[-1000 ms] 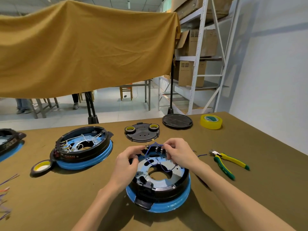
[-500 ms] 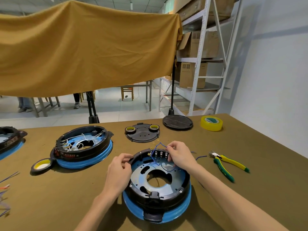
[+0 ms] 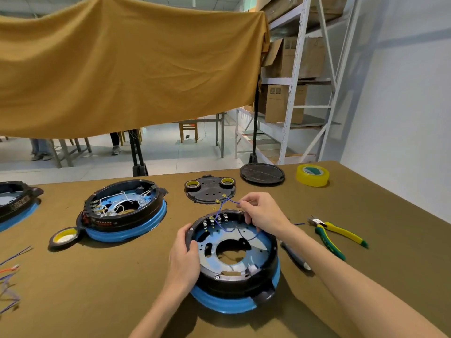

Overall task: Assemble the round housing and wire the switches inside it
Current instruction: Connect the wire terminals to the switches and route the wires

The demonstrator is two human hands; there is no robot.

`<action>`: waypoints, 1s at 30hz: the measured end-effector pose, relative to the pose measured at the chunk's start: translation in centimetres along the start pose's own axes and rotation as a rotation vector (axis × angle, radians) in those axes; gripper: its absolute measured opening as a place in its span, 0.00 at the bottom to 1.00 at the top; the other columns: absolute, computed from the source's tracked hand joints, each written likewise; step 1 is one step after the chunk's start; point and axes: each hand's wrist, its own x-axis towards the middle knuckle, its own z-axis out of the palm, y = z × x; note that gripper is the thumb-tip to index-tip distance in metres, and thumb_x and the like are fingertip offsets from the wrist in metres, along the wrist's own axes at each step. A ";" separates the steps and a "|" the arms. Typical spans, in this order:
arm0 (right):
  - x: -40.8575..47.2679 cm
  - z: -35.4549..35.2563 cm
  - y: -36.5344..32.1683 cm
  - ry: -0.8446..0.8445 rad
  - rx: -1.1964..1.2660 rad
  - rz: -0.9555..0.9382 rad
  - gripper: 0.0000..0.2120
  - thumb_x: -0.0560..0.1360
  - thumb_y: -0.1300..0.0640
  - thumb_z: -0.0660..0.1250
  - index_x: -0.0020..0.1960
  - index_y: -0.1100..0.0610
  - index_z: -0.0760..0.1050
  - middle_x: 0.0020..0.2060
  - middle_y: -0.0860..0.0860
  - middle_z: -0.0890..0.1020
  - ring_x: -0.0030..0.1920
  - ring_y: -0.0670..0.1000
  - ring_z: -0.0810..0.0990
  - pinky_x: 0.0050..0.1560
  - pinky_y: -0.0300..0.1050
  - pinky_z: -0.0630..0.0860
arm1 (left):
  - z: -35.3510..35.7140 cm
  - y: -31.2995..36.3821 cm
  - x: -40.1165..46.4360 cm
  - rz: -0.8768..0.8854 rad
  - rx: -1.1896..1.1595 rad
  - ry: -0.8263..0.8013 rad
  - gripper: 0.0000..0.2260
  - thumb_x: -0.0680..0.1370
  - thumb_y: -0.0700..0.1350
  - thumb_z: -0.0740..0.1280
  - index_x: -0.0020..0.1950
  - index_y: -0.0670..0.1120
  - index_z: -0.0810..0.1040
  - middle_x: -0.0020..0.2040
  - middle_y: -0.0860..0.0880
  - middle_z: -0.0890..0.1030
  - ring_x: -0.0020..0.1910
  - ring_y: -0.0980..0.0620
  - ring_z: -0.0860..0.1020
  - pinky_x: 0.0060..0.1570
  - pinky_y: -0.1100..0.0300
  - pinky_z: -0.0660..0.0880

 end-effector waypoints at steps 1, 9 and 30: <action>-0.1 -0.1 -0.2 -0.013 -0.001 0.019 0.10 0.82 0.57 0.63 0.47 0.56 0.82 0.26 0.50 0.81 0.22 0.49 0.72 0.21 0.43 0.73 | 0.2 0.1 -0.5 -0.023 0.019 0.062 0.19 0.85 0.42 0.58 0.76 0.50 0.66 0.71 0.50 0.73 0.70 0.49 0.72 0.73 0.43 0.68; -0.6 0.7 -0.5 -0.109 -0.086 0.084 0.11 0.83 0.58 0.62 0.46 0.56 0.81 0.25 0.48 0.80 0.21 0.46 0.72 0.21 0.40 0.72 | -2.3 0.3 0.6 0.062 0.113 0.137 0.18 0.83 0.48 0.66 0.72 0.48 0.71 0.67 0.50 0.71 0.67 0.51 0.71 0.68 0.49 0.70; -0.7 2.2 -0.8 -0.141 0.015 -0.054 0.08 0.84 0.56 0.62 0.52 0.55 0.80 0.28 0.49 0.80 0.22 0.49 0.70 0.21 0.42 0.71 | -2.8 2.8 3.9 0.262 0.184 -0.073 0.09 0.81 0.60 0.66 0.58 0.62 0.82 0.55 0.63 0.83 0.63 0.57 0.77 0.68 0.46 0.72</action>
